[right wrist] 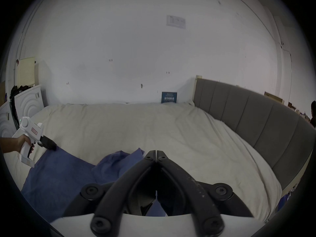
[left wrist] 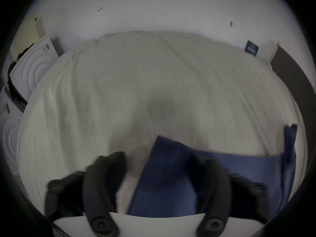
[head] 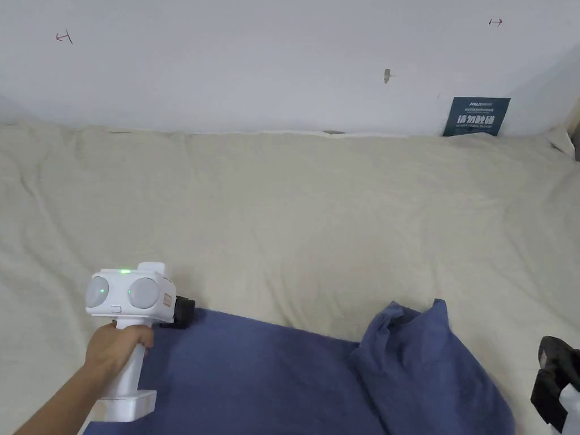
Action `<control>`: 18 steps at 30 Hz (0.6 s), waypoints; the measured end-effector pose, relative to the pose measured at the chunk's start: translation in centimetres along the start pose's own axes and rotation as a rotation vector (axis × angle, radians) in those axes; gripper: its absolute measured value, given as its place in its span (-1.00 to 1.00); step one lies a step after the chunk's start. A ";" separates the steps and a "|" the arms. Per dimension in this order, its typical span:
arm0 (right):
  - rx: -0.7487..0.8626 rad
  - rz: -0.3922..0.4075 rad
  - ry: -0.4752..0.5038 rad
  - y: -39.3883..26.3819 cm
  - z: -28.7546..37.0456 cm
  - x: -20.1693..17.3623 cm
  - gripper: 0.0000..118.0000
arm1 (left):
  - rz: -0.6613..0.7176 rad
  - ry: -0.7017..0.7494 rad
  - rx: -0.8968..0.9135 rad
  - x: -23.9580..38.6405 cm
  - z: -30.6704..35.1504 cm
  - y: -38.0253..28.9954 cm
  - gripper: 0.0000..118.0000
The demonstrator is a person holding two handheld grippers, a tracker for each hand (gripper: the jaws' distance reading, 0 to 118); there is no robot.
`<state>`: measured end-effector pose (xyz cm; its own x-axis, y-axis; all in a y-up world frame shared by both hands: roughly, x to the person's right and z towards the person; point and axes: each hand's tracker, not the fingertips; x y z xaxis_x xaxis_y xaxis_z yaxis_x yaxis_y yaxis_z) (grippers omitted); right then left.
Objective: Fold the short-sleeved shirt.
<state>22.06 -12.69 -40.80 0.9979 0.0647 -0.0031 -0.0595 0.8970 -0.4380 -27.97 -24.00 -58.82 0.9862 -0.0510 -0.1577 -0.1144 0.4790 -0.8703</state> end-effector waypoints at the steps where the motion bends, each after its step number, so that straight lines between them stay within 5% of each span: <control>1: -0.032 -0.010 0.003 -0.2 -0.7 0.2 -0.97 | -0.012 0.017 0.043 0.6 0.4 -0.5 0.15; 4: -0.147 -0.058 0.020 -0.7 -2.9 0.9 -0.92 | -0.013 -0.002 0.094 1.3 1.3 -0.8 -0.62; 6: -0.242 -0.076 0.036 -1.1 -4.7 1.3 -0.55 | -0.054 0.010 0.102 2.2 1.6 -0.8 -0.93; 8: -0.270 -0.124 0.054 -1.6 -6.3 1.7 0.03 | -0.081 0.030 0.111 2.4 2.2 -0.9 -0.94; 10: -0.360 -0.133 0.061 -1.9 -8.3 2.0 0.10 | -0.028 0.013 0.156 1.7 3.4 -0.7 -0.94; 13: -0.434 -0.092 0.038 -2.8 -11.0 1.8 0.67 | -0.002 -0.041 0.199 1.2 6.3 -0.9 -0.95; 18: -0.589 -0.113 0.002 -5.0 -14.6 1.8 0.76 | -0.038 -0.075 0.241 1.0 10.9 -1.4 -0.95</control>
<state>24.51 -23.50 -51.76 0.9973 -0.0187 0.0712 0.0709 0.5052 -0.8601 -25.51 -15.11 -52.70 0.9964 -0.0126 -0.0842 -0.0538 0.6732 -0.7375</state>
